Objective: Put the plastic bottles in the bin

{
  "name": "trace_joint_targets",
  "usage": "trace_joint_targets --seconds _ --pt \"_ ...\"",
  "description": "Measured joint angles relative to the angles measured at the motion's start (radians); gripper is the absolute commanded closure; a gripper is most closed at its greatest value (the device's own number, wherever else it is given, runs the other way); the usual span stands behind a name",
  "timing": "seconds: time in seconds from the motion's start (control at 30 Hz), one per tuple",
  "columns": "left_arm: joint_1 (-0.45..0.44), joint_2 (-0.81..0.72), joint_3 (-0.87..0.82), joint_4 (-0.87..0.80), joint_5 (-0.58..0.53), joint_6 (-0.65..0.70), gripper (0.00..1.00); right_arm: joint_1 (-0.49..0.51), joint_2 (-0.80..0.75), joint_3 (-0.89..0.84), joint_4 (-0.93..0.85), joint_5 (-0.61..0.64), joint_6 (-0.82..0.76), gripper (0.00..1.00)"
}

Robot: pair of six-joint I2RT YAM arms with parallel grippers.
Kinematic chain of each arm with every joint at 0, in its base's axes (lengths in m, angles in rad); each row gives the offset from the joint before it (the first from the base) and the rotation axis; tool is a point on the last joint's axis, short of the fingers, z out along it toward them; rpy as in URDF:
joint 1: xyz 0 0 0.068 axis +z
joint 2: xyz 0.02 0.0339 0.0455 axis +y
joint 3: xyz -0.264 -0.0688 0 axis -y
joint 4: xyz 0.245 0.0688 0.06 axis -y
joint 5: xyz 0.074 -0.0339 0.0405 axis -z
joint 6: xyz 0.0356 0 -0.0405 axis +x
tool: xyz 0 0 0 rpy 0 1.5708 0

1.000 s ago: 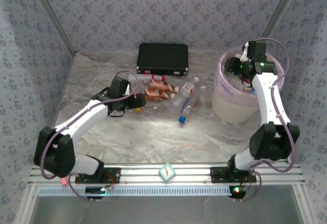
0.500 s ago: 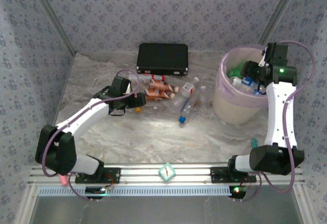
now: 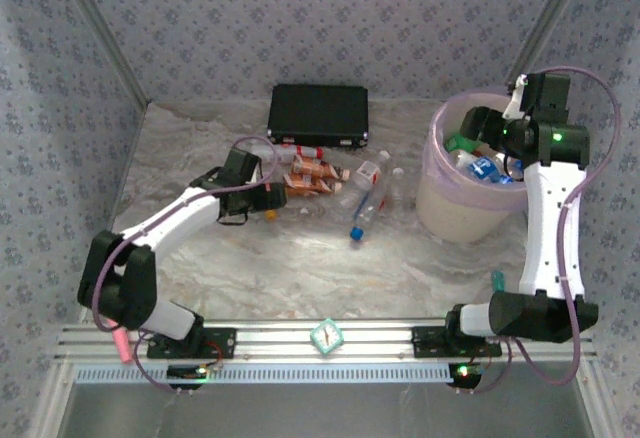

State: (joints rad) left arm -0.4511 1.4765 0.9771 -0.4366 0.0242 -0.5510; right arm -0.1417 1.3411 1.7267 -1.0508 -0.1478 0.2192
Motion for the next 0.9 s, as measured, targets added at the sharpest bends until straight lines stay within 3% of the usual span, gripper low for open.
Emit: trace_joint_targets --seconds 0.13,0.27,0.6,0.9 --pt "0.000 0.055 0.003 0.020 -0.013 -0.048 0.10 0.018 -0.059 -0.001 0.019 -0.160 0.012 0.16" --pt "0.000 0.077 0.003 0.026 -0.031 -0.081 0.16 0.023 -0.113 -0.002 0.028 -0.238 0.022 0.16" --pt "0.008 0.220 0.054 0.087 -0.089 -0.072 0.19 0.029 -0.119 -0.010 0.029 -0.290 0.027 0.16" --pt "0.018 0.298 0.095 0.132 -0.123 -0.039 0.37 0.031 -0.120 -0.009 0.010 -0.295 0.027 0.16"
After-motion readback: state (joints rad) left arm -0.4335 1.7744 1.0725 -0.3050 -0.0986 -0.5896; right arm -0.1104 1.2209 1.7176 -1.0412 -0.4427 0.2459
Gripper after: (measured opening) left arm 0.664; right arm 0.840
